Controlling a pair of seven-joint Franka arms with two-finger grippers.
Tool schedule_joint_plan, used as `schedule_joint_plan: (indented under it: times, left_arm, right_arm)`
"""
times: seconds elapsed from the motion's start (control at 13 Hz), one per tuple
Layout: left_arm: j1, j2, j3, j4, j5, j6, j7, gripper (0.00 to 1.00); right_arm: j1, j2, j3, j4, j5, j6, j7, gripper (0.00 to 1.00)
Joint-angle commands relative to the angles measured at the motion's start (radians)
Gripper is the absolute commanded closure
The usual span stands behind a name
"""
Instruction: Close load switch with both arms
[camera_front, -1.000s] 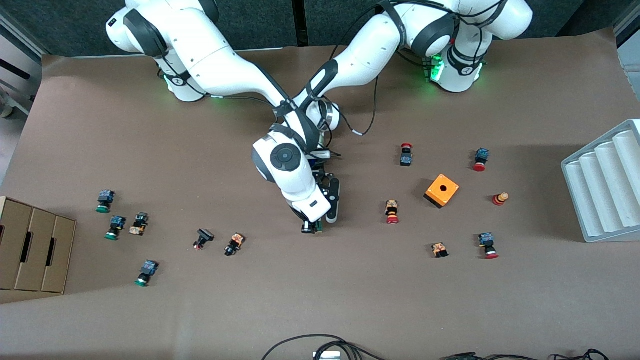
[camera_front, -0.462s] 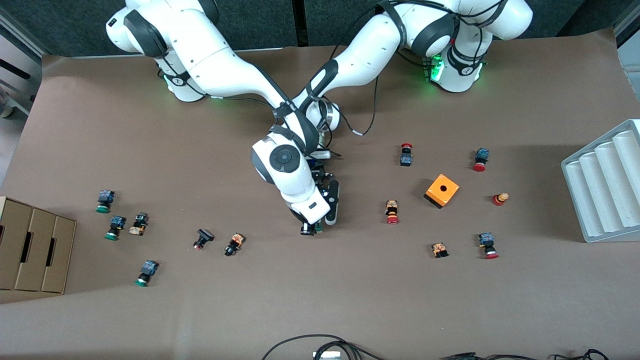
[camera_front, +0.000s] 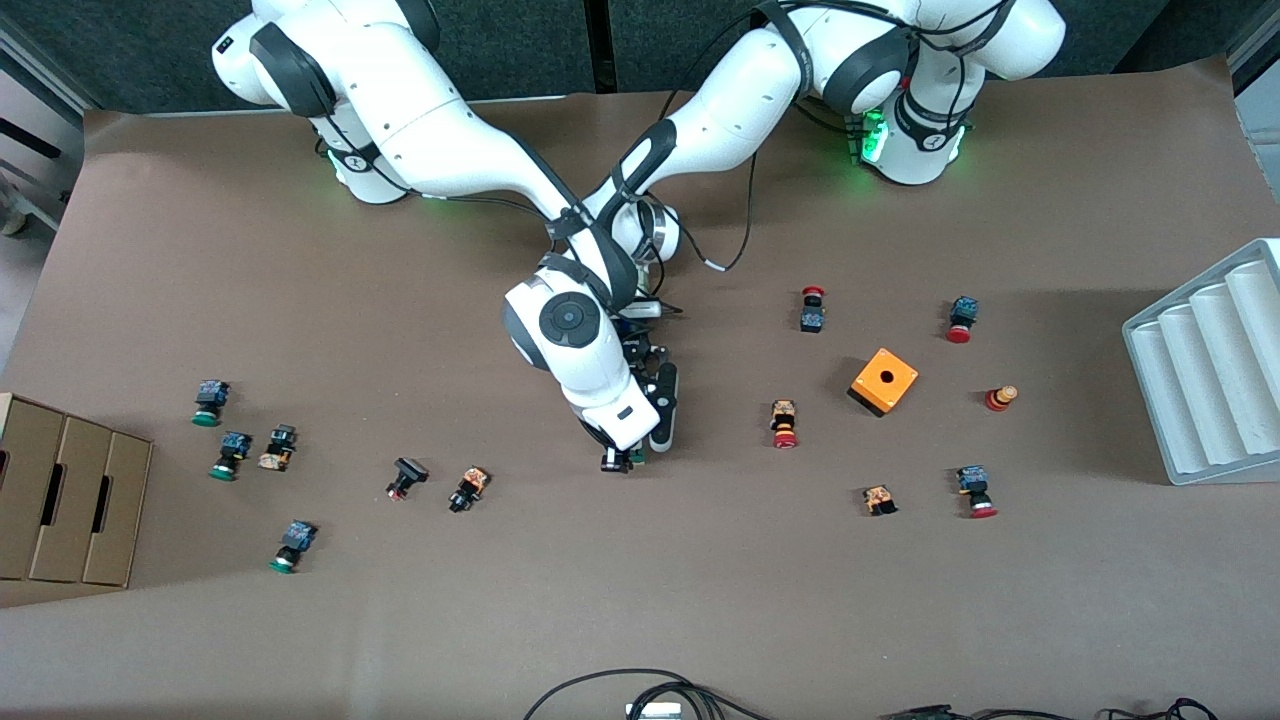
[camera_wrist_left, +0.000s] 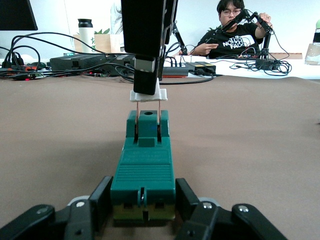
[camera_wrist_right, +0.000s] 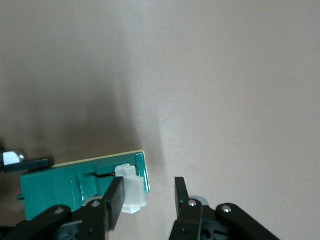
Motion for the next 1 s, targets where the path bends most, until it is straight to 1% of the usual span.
schedule_joint_plan:
  times: [0.0, 0.92]
  left_arm:
    - [0.027, 0.029, -0.012, 0.005, -0.001, 0.068, -0.019, 0.42]
    - [0.027, 0.028, -0.012, 0.005, -0.001, 0.068, -0.019, 0.42]
  right_arm:
    - [-0.007, 0.037, 0.002, 0.037, -0.018, 0.023, -0.008, 0.51]
    - [-0.009, 0.054, 0.002, 0.049, -0.018, 0.035, -0.009, 0.52]
